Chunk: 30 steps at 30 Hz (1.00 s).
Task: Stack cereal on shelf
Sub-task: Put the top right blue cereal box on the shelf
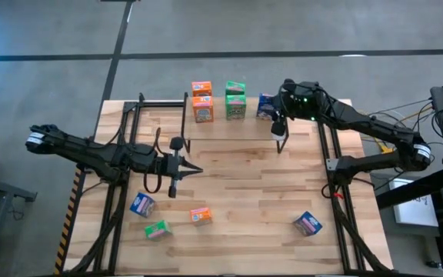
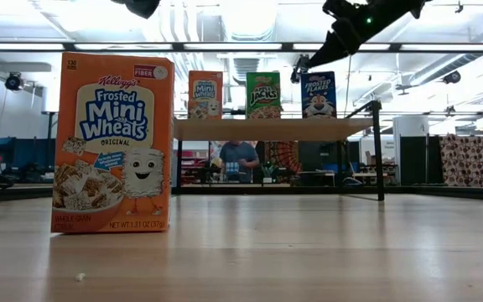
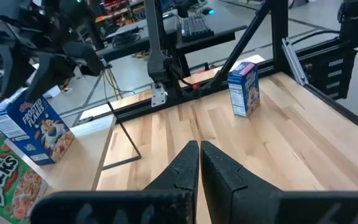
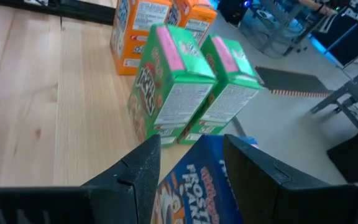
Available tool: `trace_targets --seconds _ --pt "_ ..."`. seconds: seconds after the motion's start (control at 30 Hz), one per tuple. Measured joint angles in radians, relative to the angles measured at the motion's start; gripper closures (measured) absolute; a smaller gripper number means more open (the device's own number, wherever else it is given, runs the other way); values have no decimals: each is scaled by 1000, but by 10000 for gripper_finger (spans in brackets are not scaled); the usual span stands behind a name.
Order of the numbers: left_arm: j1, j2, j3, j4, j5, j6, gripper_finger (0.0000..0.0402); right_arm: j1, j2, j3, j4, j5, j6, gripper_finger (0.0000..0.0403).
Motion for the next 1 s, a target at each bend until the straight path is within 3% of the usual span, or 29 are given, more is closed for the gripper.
trace_targets --seconds 0.77,1.0 --pt "7 -384 -279 121 8 0 401 0 -9 -34 2 3 -1 239" --pt "10 -435 -289 124 -5 0 401 0 -9 -2 -1 159 1 239"
